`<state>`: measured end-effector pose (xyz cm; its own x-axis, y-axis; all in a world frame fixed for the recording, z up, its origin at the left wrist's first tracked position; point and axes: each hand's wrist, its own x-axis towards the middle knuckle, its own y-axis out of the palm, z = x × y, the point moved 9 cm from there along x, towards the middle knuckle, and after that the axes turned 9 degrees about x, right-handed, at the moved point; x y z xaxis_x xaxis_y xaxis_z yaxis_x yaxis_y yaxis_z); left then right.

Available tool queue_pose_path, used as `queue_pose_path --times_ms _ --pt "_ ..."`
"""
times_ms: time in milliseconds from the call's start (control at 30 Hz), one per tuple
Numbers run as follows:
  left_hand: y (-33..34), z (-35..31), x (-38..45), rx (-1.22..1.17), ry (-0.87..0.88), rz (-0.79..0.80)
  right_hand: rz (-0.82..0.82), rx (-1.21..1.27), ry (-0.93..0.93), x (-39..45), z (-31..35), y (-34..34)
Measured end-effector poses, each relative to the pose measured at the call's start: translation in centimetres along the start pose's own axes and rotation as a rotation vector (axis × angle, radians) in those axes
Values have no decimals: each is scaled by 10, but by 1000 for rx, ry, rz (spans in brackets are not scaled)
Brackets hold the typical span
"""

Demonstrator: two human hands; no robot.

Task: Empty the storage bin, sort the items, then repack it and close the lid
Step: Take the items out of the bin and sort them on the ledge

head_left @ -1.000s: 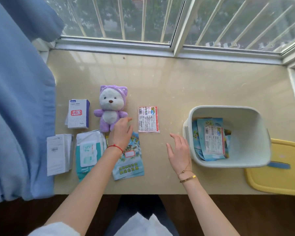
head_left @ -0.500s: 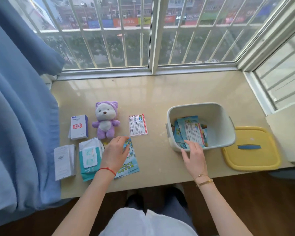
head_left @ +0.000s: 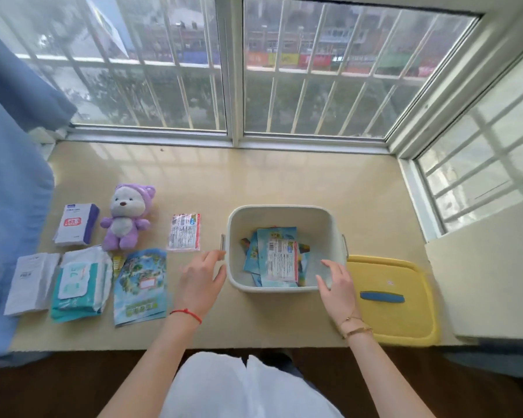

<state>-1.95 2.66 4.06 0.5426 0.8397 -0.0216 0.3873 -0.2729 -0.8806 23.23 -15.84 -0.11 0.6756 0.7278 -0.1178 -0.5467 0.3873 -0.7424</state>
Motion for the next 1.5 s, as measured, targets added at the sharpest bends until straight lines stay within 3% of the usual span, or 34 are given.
queue_pose_path --times_ms 200,433,700,933,1133,1367,1500 --pt "65 -43 27 6 -153 67 138 12 -17 55 -36 -5" --pt "138 -32 71 23 -315 173 292 14 19 108 -57 50" --pt "223 7 103 86 -427 327 387 10 197 151 -97 133" --pt "260 32 107 3 -565 376 360 -47 255 166 -113 168" --pt "278 40 106 -243 -697 367 326 -29 339 173 -125 180" --pt "271 32 109 -293 -666 369 337 -21 317 175 -127 184" --pt "256 28 107 -327 -633 313 261 61 413 171 -133 173"
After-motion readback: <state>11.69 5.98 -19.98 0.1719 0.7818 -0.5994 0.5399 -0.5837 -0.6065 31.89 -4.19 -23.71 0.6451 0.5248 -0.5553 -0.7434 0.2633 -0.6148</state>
